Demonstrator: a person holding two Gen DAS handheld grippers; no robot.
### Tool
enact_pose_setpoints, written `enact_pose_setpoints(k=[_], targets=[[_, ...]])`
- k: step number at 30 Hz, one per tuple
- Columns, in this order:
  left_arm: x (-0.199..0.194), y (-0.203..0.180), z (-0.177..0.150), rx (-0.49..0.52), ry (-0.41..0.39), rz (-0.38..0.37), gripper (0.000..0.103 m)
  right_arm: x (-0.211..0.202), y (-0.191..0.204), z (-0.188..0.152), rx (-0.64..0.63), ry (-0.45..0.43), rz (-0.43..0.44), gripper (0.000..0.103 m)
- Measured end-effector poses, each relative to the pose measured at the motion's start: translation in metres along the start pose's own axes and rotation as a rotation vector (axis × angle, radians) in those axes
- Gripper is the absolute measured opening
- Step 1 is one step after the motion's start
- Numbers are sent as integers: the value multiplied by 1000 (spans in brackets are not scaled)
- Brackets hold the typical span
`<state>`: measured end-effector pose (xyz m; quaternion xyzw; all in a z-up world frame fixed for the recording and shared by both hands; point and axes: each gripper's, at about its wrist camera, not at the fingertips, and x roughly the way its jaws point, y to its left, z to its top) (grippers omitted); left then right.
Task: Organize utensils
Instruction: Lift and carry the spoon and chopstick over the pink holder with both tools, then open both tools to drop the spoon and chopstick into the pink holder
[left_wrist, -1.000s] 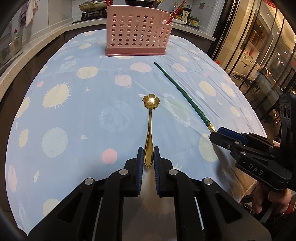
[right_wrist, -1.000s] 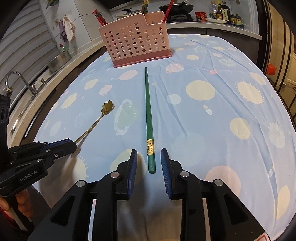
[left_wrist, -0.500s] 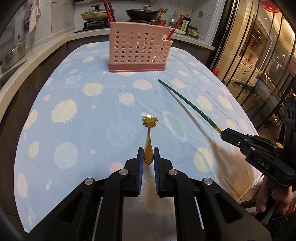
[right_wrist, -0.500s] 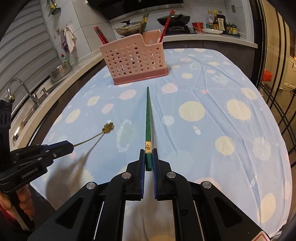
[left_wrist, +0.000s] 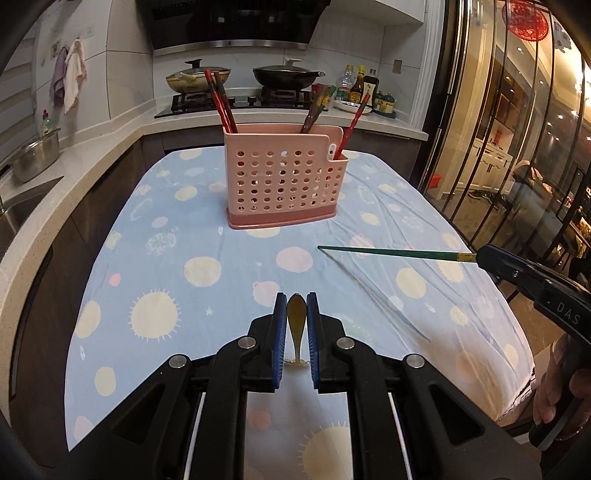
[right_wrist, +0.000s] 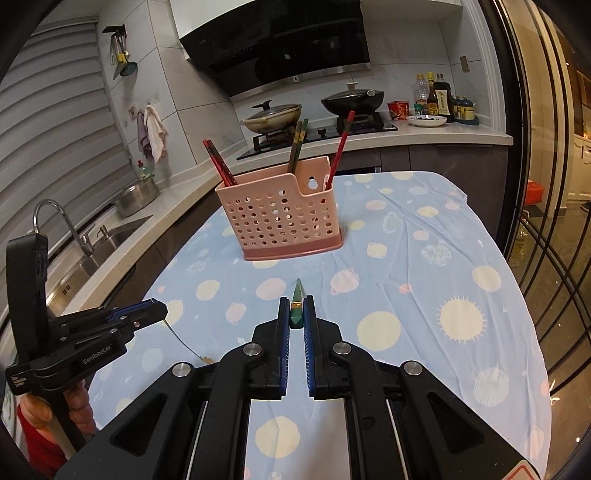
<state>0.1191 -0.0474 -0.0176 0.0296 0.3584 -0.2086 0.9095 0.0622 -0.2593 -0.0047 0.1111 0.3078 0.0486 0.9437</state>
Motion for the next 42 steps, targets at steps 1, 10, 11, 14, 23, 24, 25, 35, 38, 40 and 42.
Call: enact_pose_setpoints(k=[1,10,11,14,23,24,25,35,38,40,42], targets=[[1,1,3,-1,-3,1,10,0,0,3,1,-6,3,7],[3,4,29,12,-32,8,10,-2,0,37,5,-66,46,7],[3,4,32,15,-36,6,10,-3,0,44,3,-77,52,7],[2,3,47,24,-55,4,10,-4,3,62,-15,-111,50,7],[1,6,101,49,-116,2,10,0,19,124,-65,-204,57,7],[0,6,109,56,-128,3,10,0,21,133,-70,-218,57,7],[-1,6,117,62,-139,7,10,1,23,143,-74,-235,56,7],[1,10,200,108,-238,38,11,23,36,239,-65,-336,66,7],[10,15,218,105,-242,40,10,39,41,257,-60,-334,65,7],[16,17,225,105,-240,44,10,50,45,268,-61,-335,62,7],[24,19,229,105,-232,41,11,59,48,275,-59,-334,60,7]])
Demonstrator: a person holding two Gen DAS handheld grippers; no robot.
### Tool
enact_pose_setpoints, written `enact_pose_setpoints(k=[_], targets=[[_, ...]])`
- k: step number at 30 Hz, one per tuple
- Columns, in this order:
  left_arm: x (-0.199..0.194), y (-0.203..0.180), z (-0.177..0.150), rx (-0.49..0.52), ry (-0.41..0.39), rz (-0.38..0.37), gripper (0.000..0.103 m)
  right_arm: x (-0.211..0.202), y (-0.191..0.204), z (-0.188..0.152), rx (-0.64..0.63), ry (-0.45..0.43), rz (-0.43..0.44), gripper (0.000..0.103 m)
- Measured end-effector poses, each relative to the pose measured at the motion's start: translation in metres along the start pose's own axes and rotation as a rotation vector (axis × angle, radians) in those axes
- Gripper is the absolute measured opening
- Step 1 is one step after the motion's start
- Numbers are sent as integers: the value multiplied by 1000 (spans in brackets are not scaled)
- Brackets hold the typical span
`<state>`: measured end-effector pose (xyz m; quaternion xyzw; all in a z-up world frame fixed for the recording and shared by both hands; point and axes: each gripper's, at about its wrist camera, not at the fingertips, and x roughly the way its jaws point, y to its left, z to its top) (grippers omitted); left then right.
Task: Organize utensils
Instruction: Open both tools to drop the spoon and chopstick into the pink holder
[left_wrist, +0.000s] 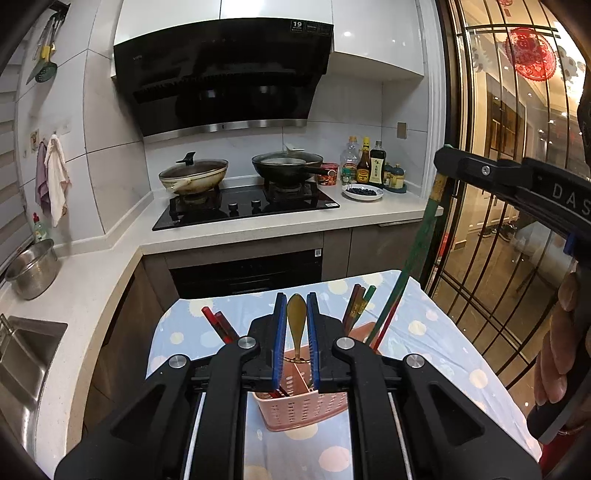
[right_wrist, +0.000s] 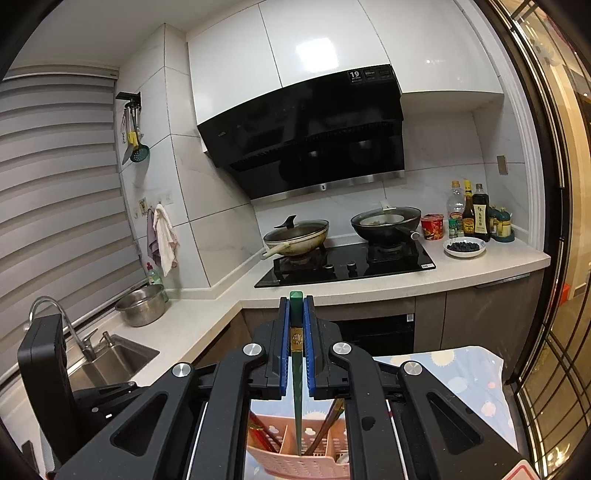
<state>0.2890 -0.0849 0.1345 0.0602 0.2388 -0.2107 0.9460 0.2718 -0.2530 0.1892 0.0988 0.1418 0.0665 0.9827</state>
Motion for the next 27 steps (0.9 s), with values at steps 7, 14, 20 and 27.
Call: enact_pose_setpoints(k=[7,14,20,27], targets=[[32,10,-14,-23,62,-6,11,40,-4,-17,14,69,-7,7],[60,20,-33,-53,130,-2,11,68,-13,-59,20,181,-30,7],[64,23,-47,-100,137,50,58,62,-19,-83,4,210,-68,32],[50,19,-55,-113,119,74,76,39,-26,-101,16,216,-84,50]])
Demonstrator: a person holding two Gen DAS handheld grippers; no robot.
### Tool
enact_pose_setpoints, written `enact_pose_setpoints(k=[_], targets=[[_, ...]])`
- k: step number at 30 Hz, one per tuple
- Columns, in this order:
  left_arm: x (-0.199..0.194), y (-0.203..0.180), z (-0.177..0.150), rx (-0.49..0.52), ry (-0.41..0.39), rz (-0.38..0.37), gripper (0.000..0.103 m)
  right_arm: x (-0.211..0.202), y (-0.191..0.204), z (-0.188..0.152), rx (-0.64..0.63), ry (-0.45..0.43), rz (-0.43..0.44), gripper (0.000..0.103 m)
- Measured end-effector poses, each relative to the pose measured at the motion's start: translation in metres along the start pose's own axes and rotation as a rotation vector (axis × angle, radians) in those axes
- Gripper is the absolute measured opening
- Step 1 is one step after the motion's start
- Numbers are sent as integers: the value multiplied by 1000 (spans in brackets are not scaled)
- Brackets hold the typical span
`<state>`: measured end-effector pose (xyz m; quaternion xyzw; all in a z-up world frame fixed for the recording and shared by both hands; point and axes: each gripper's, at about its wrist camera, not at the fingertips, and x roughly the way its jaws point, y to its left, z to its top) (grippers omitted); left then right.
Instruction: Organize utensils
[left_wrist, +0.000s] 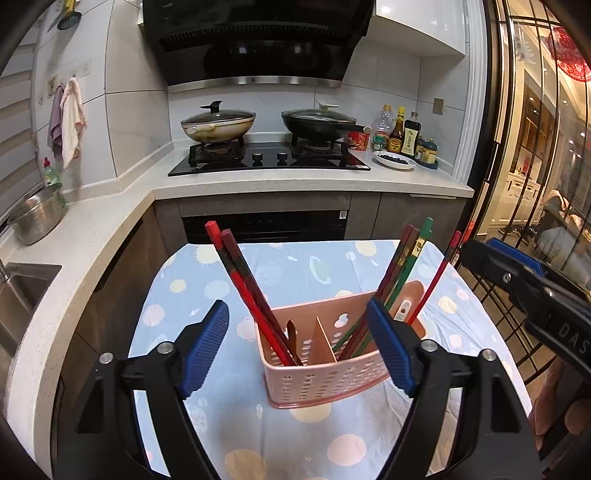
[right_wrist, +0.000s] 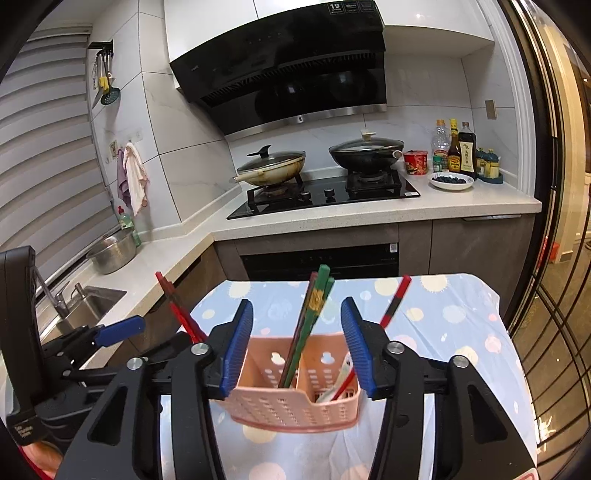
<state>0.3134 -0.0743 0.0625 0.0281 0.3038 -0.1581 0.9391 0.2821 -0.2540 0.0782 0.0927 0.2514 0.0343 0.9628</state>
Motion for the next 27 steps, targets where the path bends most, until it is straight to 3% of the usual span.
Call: enact_pose_setpoints(k=[9,18,27], targets=[[-16,-8,-21,-2,10,20,85,-24,-7,-32,8,40,-43,59],[-32,-19,-49,-7,25,36,94,-46,-5,-67,-7,91,-81,61],[-41,-29,-80,-1,60,44,96,-68,-6,-95,-9,104,-96,73]])
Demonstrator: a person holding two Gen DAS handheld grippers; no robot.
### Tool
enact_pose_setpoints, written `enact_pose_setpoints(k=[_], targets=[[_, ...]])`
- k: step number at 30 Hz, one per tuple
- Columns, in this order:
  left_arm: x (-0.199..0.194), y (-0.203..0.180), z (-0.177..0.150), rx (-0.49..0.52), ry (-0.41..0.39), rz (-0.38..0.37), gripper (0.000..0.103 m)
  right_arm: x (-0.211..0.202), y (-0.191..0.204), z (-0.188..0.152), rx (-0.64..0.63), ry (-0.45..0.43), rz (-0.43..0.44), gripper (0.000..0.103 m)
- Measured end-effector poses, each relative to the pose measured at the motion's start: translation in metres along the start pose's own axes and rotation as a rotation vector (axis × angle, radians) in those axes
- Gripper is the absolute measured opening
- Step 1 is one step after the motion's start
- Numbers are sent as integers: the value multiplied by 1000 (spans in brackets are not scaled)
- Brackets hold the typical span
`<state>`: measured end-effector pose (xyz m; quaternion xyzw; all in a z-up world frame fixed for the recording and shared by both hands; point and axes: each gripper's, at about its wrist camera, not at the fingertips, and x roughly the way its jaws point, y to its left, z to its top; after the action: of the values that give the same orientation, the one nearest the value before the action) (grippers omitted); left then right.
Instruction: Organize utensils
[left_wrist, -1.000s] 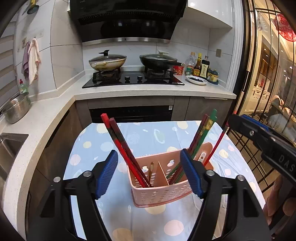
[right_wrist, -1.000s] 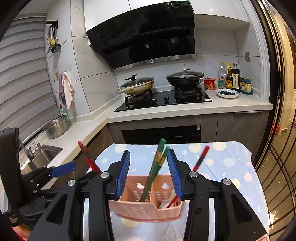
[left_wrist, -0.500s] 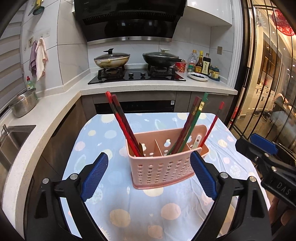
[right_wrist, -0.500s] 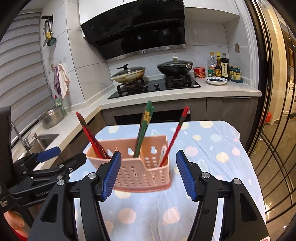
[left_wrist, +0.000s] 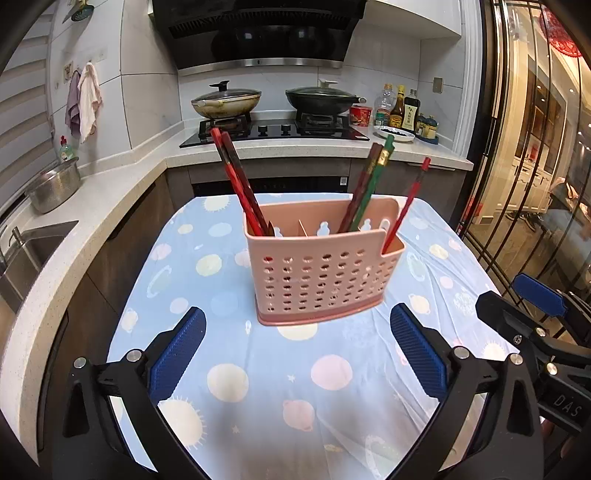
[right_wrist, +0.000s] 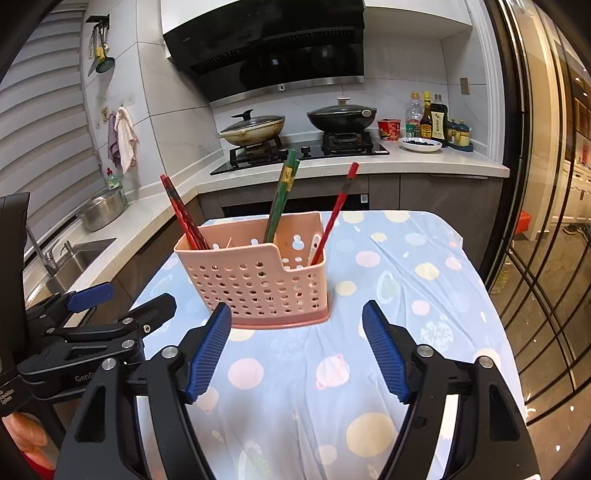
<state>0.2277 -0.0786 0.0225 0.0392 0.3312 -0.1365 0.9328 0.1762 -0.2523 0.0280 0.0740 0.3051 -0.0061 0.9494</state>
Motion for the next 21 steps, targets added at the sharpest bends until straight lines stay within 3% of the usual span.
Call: enact_pose_setpoints(k=[4,9,12,21], targets=[[-4,-5,-13,4,11,1,96,-8,-3,-11,7,-6,-10,83],[-7,-11,-25,6,30,-2,96,-15,-2,-21,-18,-1,-42,86],[-9,-15,-32,7,40,-4,96,-17,-3,-26,-30,7,-46,97],[-11,-22,-48,31,49,31,96,-20,-6,-39,-20,24,-32,97]])
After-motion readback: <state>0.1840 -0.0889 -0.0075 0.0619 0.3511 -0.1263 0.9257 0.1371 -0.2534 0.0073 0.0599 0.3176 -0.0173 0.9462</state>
